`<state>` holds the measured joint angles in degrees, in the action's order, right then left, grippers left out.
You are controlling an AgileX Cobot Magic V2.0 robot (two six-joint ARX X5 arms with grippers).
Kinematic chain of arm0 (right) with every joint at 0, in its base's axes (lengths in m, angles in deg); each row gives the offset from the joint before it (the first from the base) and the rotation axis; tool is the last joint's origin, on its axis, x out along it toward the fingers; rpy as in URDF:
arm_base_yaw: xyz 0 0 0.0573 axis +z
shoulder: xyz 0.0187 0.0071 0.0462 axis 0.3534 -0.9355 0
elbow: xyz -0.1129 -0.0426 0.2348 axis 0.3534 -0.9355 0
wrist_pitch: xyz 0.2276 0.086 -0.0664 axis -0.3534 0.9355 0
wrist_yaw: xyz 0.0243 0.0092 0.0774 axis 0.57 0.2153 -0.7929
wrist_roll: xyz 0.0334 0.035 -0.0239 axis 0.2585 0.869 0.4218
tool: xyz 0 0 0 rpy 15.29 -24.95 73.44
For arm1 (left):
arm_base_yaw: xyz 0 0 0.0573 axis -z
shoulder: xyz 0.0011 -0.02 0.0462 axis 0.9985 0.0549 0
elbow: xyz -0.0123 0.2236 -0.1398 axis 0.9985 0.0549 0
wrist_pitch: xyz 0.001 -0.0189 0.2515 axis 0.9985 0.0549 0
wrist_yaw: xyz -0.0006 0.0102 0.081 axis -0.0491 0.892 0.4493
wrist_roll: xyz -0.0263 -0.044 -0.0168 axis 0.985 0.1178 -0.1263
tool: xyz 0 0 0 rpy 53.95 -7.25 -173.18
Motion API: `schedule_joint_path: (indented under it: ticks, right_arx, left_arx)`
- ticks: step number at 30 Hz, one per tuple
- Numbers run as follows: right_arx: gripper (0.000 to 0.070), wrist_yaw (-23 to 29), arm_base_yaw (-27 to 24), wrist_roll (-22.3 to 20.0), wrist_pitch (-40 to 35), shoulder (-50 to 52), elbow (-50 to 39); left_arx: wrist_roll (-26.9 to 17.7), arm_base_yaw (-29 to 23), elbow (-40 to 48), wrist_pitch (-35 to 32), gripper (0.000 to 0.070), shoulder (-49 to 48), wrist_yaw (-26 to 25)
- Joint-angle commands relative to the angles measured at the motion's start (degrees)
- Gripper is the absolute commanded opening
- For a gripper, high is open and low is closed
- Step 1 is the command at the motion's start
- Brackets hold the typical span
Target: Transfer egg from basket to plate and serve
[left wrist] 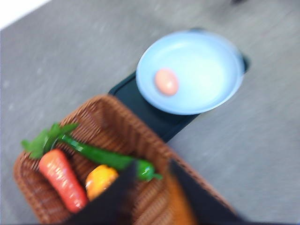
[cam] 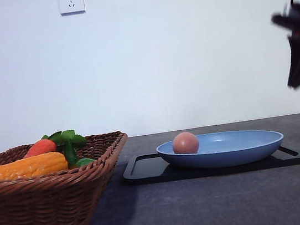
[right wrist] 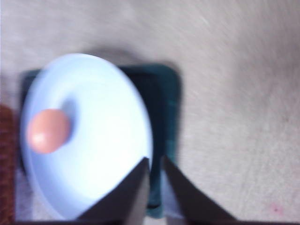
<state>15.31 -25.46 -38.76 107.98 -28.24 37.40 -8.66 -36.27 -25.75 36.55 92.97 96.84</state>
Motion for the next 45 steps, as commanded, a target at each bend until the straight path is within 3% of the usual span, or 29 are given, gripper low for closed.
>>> schedule_joint_path:
  ticks: [1, 7, 14, 23, 32, 34, 45]
  right_arx:
    - [0.0, 1.3, 1.1, -1.5, 0.1, 2.6, 0.2]
    - [0.0, 12.1, 7.7, -1.8, -1.7, 16.1, -4.9]
    - [0.0, 22.5, 16.5, -1.9, -9.1, 32.0, -14.9]
    - [0.0, 31.6, 23.0, -1.9, -19.7, 49.6, -32.8]
    - [0.0, 32.9, 23.5, 1.4, -33.0, 62.5, -48.2]
    - [0.0, 32.8, 23.5, 1.6, -34.0, 63.7, -49.4]
    - [0.0, 32.8, 23.4, 1.3, -36.3, 63.9, -49.4]
  left_arx:
    - [-1.5, -1.3, -0.8, -0.6, 0.0, 1.8, 0.6]
    - [-0.5, -12.0, 1.5, -3.9, 0.0, 4.5, 0.4]
    - [0.7, -22.6, 7.8, -9.6, 0.0, 3.0, -2.4]
    - [5.4, -26.5, 23.0, -24.0, 0.0, -8.8, -8.3]
    - [9.8, -26.4, 38.1, -33.2, 0.0, -27.9, -8.8]
    - [10.9, -26.4, 39.0, -32.4, 0.0, -30.7, -8.8]
    - [11.6, -26.4, 39.0, -31.5, 0.0, -33.2, -8.8]
